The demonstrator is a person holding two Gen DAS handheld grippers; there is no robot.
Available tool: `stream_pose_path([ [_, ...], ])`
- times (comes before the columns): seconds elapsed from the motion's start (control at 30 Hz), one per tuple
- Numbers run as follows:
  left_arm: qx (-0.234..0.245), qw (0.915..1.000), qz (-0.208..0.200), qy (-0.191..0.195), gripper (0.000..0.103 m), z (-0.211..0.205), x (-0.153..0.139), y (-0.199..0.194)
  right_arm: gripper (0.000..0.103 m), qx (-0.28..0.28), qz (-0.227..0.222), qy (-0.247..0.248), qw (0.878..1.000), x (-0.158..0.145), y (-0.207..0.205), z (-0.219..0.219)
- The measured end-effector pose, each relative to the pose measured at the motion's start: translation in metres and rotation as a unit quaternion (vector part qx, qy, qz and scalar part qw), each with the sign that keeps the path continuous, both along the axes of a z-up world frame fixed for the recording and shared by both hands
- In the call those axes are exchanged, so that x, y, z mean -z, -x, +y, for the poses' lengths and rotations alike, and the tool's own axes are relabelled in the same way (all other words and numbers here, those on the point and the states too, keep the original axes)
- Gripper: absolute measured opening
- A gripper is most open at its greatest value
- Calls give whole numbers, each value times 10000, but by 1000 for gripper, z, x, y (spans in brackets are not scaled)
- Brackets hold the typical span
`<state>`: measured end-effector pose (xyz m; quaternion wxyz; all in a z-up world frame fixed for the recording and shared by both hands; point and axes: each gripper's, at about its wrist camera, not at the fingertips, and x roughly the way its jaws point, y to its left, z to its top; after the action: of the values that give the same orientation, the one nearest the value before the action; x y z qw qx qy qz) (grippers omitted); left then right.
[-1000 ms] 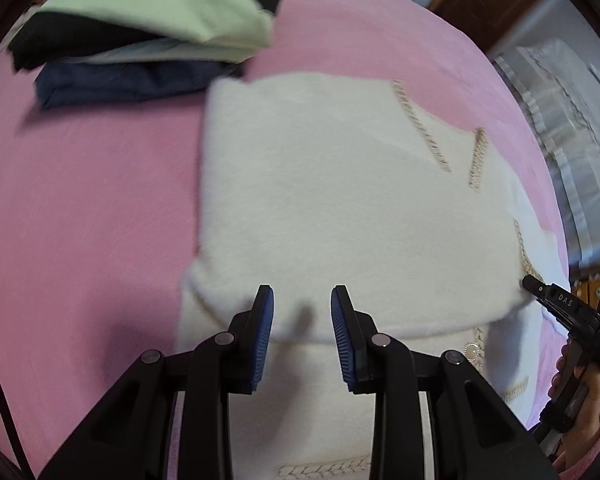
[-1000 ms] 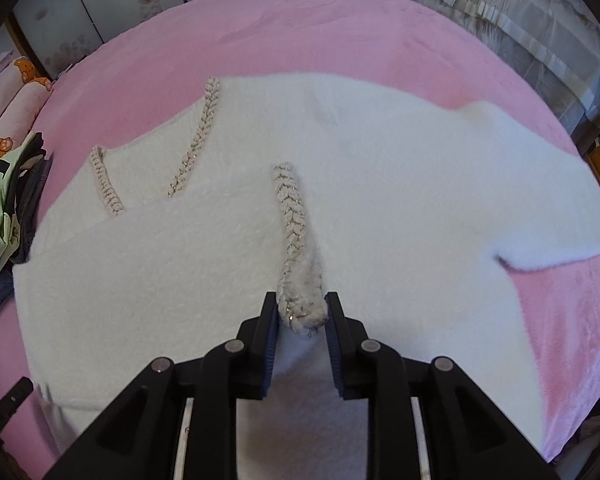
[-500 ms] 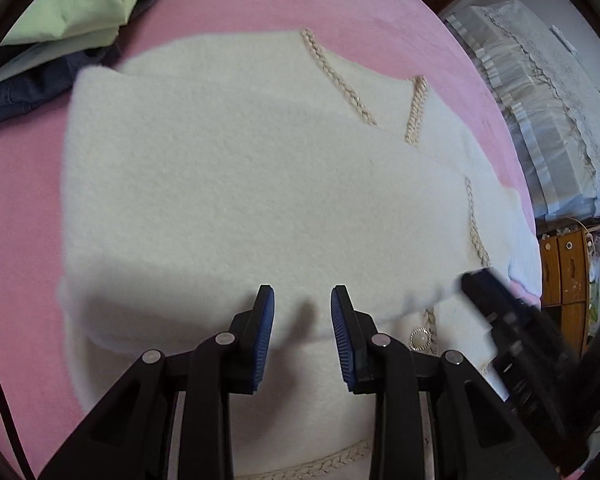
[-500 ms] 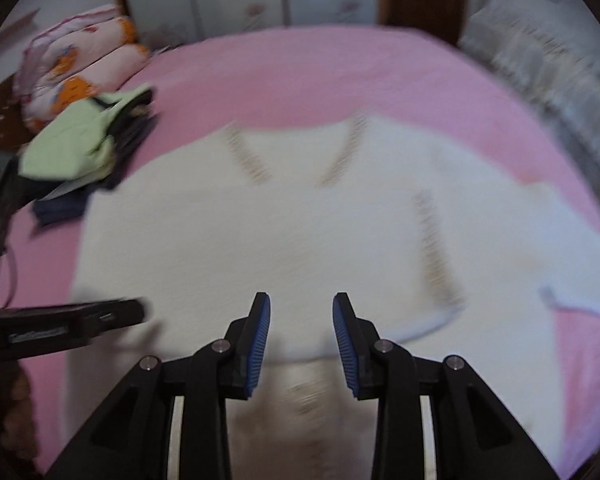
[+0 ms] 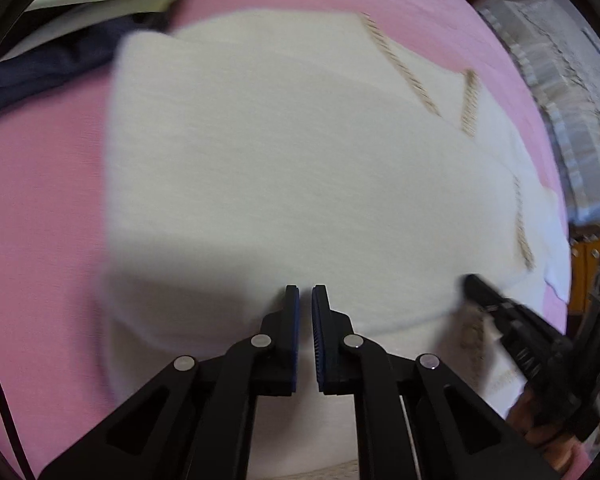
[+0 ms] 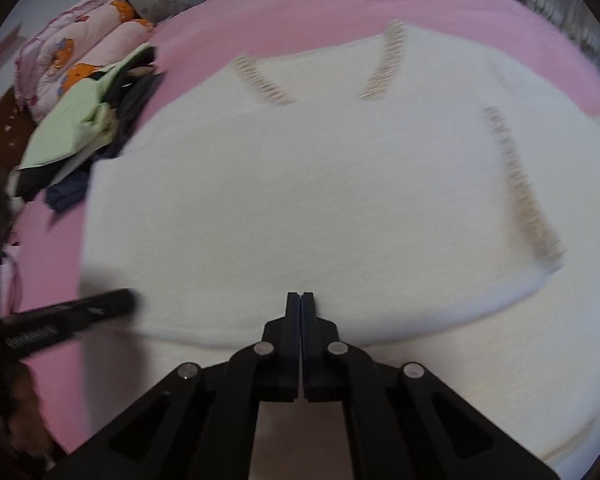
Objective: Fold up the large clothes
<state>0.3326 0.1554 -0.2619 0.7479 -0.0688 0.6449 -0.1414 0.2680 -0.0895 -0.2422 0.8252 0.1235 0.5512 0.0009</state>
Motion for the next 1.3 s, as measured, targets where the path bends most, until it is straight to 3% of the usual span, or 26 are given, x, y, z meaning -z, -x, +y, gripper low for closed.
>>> stream_pose_path([
  [0.07,-218,9997,24,-69,6,19,1,-3,0,265,38,194,9995,1,0,-29],
  [0.2,-659,9977,51,145,6,56,4,-5,0,849,159,1129,9898,-3,6,-73],
  [0.3,-1042,9942,103,237,6,73,3,-3,0,570,74,1555,9862,-10,7,-75],
  [0.4,-1042,9944,-150,107,6,77,-14,-3,0,222,-192,1885,9816,-24,3,-53],
  [0.53,-835,9947,-490,339,10,61,-33,-17,0,-218,-737,991,9921,-43,-8,-15],
  [0.63,-586,9966,-486,316,10,38,-31,-38,0,-455,-750,596,9944,-41,-29,20],
  [0.77,-274,9973,-392,564,9,15,-26,-68,0,-549,-931,-15,9941,-44,-59,54],
  [0.9,-58,9983,-482,307,9,5,-14,-90,0,-422,-757,-393,9955,-21,-91,73],
  [1.0,-172,9974,-616,336,10,4,-6,-101,0,-176,-539,-444,9974,-1,-105,65],
  [1.1,-348,9954,-854,247,9,18,-3,-108,0,389,-733,-570,9949,-1,-102,30],
  [1.2,-636,9925,-1048,-20,10,37,1,-119,0,859,-841,-282,9923,0,-94,-10],
  [1.3,-1002,9903,-927,250,9,61,8,-124,0,1379,-782,212,9871,3,-81,-53],
])
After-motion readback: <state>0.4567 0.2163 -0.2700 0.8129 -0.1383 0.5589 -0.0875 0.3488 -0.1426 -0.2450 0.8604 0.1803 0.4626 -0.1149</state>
